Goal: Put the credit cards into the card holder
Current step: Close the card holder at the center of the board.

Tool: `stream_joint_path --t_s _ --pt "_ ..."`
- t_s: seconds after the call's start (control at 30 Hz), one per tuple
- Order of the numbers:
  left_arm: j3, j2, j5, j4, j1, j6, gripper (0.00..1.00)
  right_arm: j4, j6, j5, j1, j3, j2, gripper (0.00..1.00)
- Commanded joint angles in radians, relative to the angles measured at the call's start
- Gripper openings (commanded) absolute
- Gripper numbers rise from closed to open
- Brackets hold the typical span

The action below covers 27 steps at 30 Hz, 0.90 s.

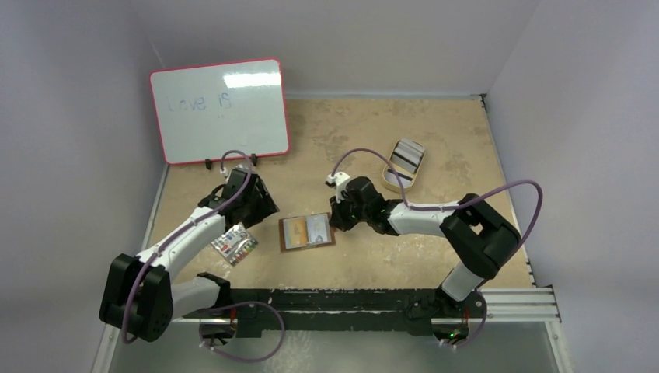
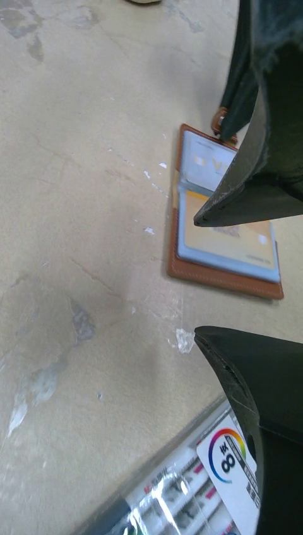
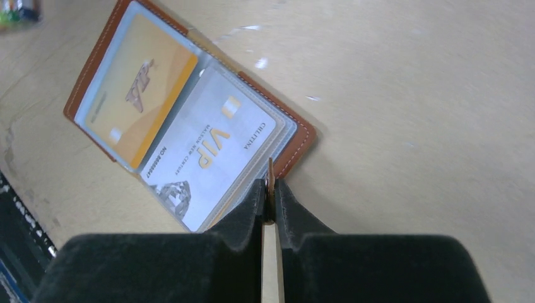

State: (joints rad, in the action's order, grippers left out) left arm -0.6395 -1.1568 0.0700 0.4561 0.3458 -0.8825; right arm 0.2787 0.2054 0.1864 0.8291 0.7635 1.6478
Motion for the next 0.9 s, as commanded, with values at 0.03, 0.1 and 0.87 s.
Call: stream_joint_path --t_s 0.03,0.1,0.87 --pt "0.039 -0.034 -0.125 -0.114 -0.008 0.018 0.59 0.163 0.169 0.015 -0.034 -0.065 -0.058 0.07" --pt "0.071 -0.042 -0.156 -0.164 -0.008 -0.008 0.60 0.183 0.194 0.020 -0.034 -0.077 -0.057 0.08" --pt "0.282 0.132 -0.428 -0.622 -0.006 -0.294 0.55 0.297 0.230 0.045 -0.035 -0.135 -0.002 0.10"
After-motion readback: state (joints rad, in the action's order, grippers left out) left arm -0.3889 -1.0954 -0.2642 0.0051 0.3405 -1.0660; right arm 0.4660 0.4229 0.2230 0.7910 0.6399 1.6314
